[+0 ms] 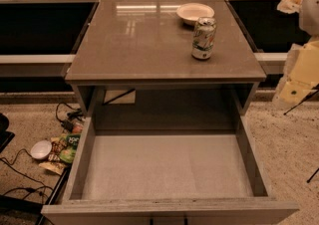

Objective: Place 7up can into top drawer

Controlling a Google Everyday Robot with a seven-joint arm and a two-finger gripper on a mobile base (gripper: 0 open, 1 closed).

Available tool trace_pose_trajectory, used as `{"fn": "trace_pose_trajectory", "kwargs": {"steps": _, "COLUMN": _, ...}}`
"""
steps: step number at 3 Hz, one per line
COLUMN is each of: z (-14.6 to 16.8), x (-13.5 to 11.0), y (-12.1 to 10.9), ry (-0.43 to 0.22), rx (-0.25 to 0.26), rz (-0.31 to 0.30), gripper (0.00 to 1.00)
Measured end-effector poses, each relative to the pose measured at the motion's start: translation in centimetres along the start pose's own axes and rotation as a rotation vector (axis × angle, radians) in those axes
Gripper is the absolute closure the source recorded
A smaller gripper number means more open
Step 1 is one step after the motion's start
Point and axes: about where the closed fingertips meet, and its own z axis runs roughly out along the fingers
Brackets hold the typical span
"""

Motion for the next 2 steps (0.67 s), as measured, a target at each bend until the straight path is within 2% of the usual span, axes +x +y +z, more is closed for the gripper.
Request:
{"fn": "trace_pose_trajectory", "kwargs": {"steps": 1, "z": 0.0, "x": 0.0, "y": 0.0, "ry": 0.000, "rx": 0.000, "rz": 0.000, "gripper": 0.00}}
{"fn": "trace_pose_trajectory", "kwargs": {"steps": 2, "z": 1.1, "x": -0.2, "y": -1.7, "ry": -0.069, "rx": 0.039, "rz": 0.037, "gripper": 0.00}}
